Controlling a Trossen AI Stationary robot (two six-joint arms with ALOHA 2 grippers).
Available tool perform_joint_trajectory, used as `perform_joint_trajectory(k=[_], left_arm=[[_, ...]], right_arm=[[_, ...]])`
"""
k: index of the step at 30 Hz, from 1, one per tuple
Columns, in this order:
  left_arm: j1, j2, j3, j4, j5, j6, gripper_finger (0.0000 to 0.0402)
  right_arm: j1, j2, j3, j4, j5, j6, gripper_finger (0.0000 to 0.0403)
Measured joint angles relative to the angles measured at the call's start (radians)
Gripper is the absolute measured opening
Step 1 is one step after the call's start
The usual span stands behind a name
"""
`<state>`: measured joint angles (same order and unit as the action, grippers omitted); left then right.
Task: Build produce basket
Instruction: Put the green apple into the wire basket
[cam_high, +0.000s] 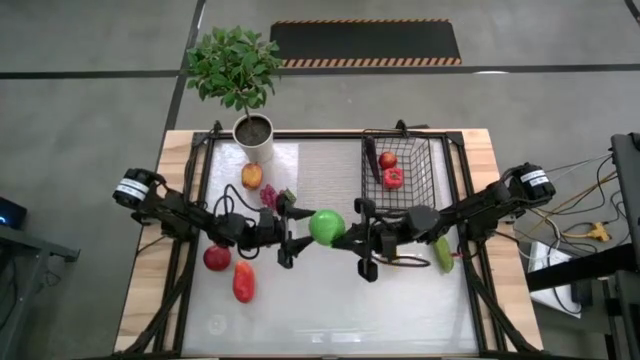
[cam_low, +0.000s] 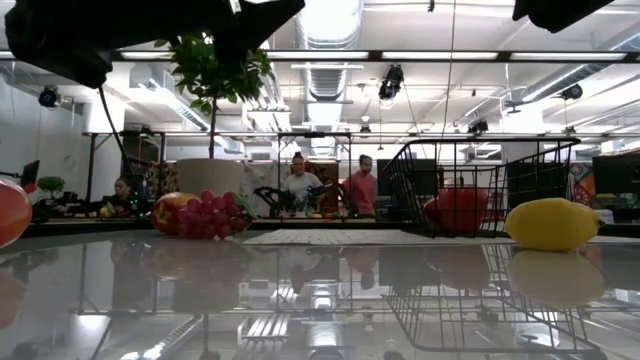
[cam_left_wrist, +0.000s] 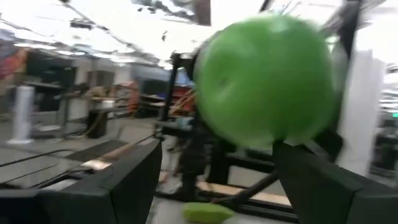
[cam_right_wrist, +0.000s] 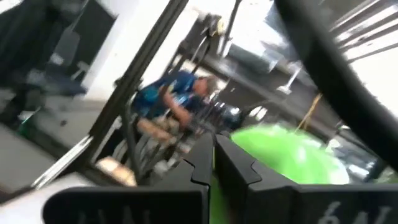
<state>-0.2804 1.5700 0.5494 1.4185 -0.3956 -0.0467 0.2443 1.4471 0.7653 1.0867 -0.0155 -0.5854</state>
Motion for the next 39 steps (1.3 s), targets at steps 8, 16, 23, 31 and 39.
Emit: perform_joint_trajectory(k=[8, 16, 23, 31, 39], left_arm=[[0.0, -0.001, 0.003, -0.018, 0.026, -0.004, 0.0292], [-0.001, -0.001, 0.002, -0.074, 0.045, -0.026, 0.0317], [-0.001, 0.0, 0.001, -0.171, 0.041, -0.022, 0.0334], [-0.001, -0.002, 0.0, -0.269, 0.047, -0.026, 0.0335], [-0.003, -0.002, -0.001, -0.305, 0.05, -0.101, 0.0335]], right_arm=[[-0.003, 0.003, -0.002, -0.052, 0.042, 0.01, 0.0007], [-0.003, 0.002, -0.002, -0.091, 0.057, 0.029, 0.0008], [-0.004, -0.023, -0.001, -0.188, 0.145, 0.052, 0.0008], [-0.001, -0.163, 0.0, -0.596, 0.286, 0.206, 0.0009], [0.003, -0.328, 0.0, -1.254, 0.054, 0.793, 0.0009]])
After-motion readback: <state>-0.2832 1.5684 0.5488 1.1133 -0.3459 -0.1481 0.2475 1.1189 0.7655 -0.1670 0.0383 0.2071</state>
